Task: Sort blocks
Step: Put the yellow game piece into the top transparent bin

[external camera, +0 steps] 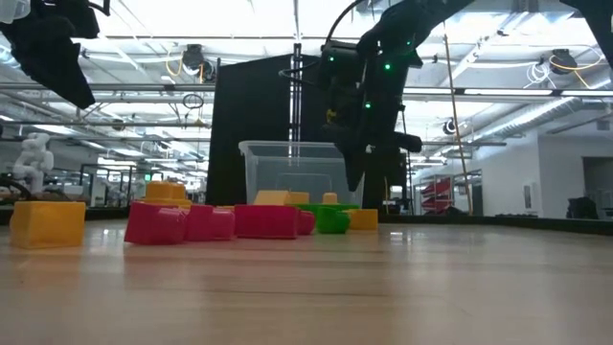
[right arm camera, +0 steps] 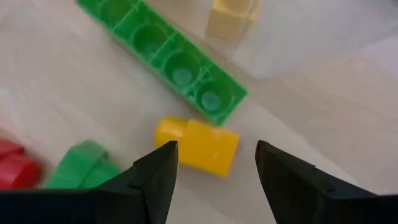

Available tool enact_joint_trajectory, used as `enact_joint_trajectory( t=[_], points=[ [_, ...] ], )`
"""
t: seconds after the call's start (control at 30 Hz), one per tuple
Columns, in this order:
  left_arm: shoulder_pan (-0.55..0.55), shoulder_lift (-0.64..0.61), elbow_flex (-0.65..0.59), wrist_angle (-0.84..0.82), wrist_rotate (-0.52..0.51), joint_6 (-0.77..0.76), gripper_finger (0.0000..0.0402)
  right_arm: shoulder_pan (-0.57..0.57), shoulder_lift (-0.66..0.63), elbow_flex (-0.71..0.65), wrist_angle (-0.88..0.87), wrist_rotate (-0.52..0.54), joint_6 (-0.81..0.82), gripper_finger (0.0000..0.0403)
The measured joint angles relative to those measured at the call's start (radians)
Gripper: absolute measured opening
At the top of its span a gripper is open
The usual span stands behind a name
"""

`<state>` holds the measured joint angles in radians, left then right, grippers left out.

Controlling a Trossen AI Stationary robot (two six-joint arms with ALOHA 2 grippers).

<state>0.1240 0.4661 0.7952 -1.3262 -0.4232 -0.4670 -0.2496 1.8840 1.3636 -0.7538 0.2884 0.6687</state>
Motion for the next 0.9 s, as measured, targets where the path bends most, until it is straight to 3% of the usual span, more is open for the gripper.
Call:
enact_joint_trajectory(
  t=[0.4, 0.63, 0.9],
  points=[
    [0.000, 0.000, 0.000, 0.000, 0.000, -0.026, 0.0287, -0.004, 0.064, 0.000, 0.037, -0.037, 0.026, 0.0210],
    [0.000, 0.000, 0.000, 0.000, 0.000, -0.026, 0.0287, 0.010, 0.077, 0.002, -0.011, -0.153, 0.058, 0.0210],
    [0.000, 0.000, 0.000, 0.000, 0.000, -0.026, 0.0287, 0.115, 0.050, 0.001, -0.080, -0.316, 0.056, 0.0210]
  ],
)
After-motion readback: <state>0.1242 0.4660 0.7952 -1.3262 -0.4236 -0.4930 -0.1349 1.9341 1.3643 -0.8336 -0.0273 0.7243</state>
